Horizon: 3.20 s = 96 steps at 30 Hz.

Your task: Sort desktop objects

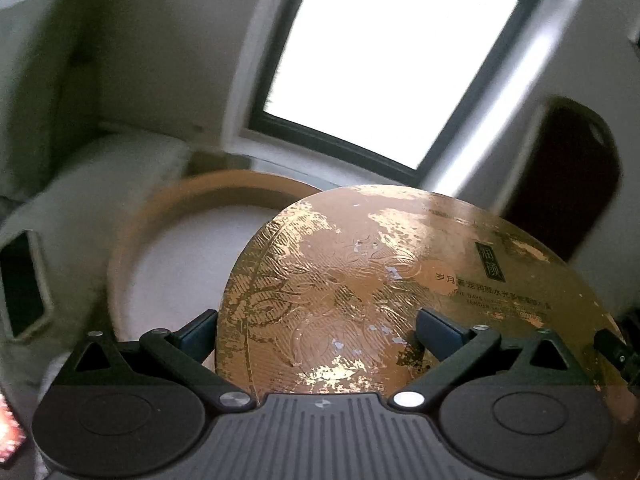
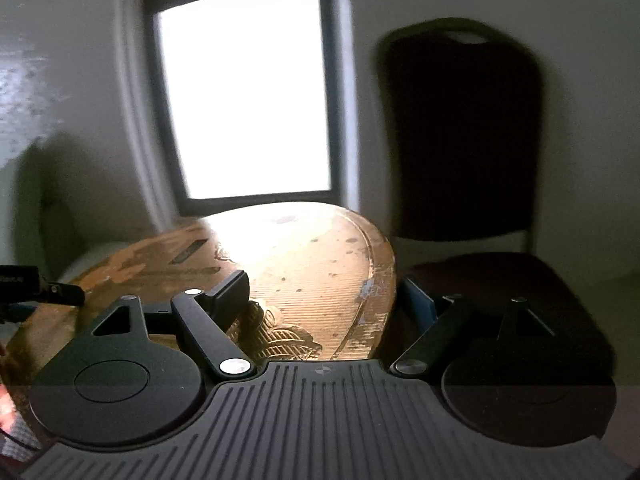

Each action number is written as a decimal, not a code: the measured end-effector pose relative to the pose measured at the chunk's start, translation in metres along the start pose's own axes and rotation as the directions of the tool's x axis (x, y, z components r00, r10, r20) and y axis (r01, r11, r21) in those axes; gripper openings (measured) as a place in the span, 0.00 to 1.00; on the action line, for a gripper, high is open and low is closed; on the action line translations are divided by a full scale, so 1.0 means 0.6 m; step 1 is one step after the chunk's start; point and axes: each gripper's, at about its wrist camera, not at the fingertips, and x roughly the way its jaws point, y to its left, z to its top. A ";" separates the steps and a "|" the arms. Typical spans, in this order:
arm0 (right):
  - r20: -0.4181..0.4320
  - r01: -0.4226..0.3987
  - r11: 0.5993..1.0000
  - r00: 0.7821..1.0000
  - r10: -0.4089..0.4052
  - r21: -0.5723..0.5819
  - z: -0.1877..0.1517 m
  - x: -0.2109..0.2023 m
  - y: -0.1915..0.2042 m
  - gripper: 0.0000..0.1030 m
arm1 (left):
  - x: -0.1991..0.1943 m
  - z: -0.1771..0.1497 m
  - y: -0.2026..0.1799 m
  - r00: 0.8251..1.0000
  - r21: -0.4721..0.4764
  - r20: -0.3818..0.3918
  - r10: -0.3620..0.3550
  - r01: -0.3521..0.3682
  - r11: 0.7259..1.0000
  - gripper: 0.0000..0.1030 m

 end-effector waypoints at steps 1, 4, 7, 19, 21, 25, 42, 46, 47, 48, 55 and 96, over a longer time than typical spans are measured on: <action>0.007 -0.028 1.000 1.000 0.028 -0.002 -0.002 0.015 0.012 0.81 | -0.003 0.003 0.011 1.000 -0.005 0.019 0.019 -0.019 1.000 0.99; 0.029 -0.102 0.995 0.994 0.102 -0.006 -0.008 0.055 0.039 0.81 | -0.008 0.010 0.040 0.995 -0.019 0.076 0.071 -0.070 0.997 0.99; 0.054 -0.167 0.986 0.985 0.167 -0.009 -0.013 0.097 0.068 0.81 | -0.008 0.017 0.063 0.985 -0.030 0.127 0.115 -0.112 0.993 0.99; 0.104 -0.312 0.950 0.945 0.309 0.010 -0.044 0.244 0.134 0.80 | 0.043 0.038 0.106 0.951 -0.035 0.223 0.214 -0.211 0.977 0.98; 0.100 -0.320 0.947 0.943 0.317 0.019 -0.049 0.266 0.136 0.80 | 0.051 0.039 0.106 0.949 -0.028 0.228 0.218 -0.217 0.976 0.98; 0.081 -0.324 0.946 0.944 0.320 0.032 -0.053 0.298 0.135 0.80 | 0.066 0.039 0.110 0.949 -0.011 0.230 0.217 -0.220 0.975 0.98; 0.012 -0.273 0.958 0.962 0.273 0.086 -0.096 0.346 0.151 0.80 | 0.105 0.028 0.121 0.955 0.011 0.212 0.208 -0.215 0.977 0.98; 0.002 -0.262 0.961 0.965 0.263 0.083 -0.093 0.353 0.151 0.80 | 0.114 0.023 0.120 0.955 0.003 0.211 0.211 -0.216 0.976 0.98; -0.001 -0.259 0.962 0.966 0.260 0.085 -0.093 0.354 0.150 0.80 | 0.116 0.023 0.120 0.956 0.002 0.206 0.210 -0.215 0.977 0.98; -0.004 -0.255 0.963 0.967 0.256 0.085 -0.094 0.356 0.150 0.80 | 0.118 0.023 0.120 0.957 0.001 0.201 0.209 -0.214 0.977 0.98; -0.021 -0.243 0.967 0.969 0.245 0.081 -0.096 0.361 0.151 0.80 | 0.127 0.030 0.125 0.962 0.002 0.187 0.199 -0.203 0.979 0.98; -0.058 -0.214 0.973 0.974 0.219 0.083 -0.081 0.368 0.148 0.80 | 0.157 0.046 0.133 0.969 0.019 0.154 0.195 -0.200 0.980 0.98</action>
